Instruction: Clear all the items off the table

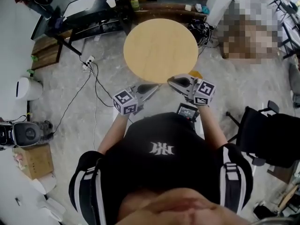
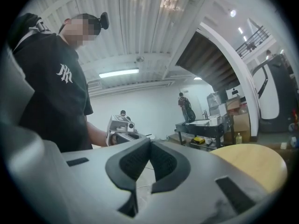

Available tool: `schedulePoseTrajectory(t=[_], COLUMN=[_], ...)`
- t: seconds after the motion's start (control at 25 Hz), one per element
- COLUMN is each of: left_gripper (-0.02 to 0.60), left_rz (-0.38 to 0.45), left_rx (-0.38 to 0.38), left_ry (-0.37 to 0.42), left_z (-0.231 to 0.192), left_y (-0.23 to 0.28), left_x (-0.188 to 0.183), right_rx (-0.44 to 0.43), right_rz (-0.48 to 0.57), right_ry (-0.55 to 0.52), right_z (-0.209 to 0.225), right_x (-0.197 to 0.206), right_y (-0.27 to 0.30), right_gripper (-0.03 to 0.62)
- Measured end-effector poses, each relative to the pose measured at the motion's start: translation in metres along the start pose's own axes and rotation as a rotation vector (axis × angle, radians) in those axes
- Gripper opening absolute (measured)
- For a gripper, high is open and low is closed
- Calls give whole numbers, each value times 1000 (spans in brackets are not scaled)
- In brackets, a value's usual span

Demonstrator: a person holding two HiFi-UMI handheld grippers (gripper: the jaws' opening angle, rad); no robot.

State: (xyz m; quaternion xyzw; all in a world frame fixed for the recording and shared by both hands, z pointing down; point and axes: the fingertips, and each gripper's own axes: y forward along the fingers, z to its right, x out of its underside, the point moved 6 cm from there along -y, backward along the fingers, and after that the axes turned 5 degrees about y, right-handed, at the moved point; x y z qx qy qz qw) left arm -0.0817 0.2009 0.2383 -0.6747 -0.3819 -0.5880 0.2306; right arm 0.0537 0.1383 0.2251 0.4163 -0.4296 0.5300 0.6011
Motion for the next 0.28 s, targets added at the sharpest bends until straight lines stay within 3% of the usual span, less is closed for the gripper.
schedulePoseTrajectory(t=[0.28], left_gripper=[12], left_rz=[7], left_rx=[14], left_ry=[27], left_z=[-1], left_y=[-3], left_x=[-11], right_rx=[6], right_rz=[16], right_ry=[-15], right_z=[-6], right_x=[-6], right_y=[2], right_gripper=[2])
